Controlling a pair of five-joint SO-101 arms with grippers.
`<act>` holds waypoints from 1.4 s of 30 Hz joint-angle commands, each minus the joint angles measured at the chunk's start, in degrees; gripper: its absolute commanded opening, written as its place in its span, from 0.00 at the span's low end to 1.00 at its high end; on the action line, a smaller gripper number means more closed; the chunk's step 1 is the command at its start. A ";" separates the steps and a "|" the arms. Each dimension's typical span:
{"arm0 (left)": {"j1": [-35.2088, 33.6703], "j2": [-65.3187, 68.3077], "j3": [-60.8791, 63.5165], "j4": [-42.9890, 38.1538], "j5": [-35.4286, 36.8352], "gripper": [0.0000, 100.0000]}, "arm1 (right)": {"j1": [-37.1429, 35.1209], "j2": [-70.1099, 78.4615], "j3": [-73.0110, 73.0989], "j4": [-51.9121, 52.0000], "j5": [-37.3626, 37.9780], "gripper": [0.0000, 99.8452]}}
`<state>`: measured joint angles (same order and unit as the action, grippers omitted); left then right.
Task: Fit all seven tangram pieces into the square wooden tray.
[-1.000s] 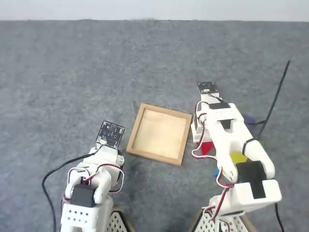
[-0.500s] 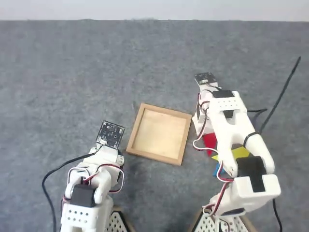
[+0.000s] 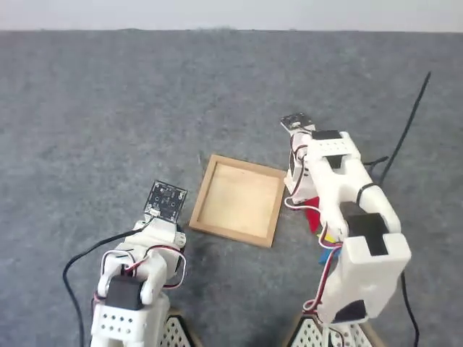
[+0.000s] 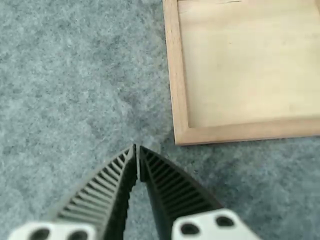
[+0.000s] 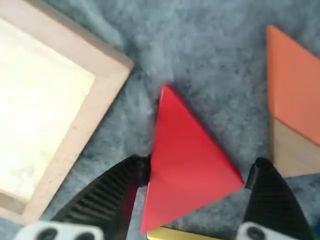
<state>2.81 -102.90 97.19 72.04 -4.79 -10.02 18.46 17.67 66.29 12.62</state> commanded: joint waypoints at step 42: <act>-0.26 -1.23 -0.66 0.26 0.26 0.01 | 3.38 -22.46 11.69 3.74 -13.27 0.28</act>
<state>2.81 -102.90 97.19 72.04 -4.79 -7.30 2.73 27.78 69.27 2.42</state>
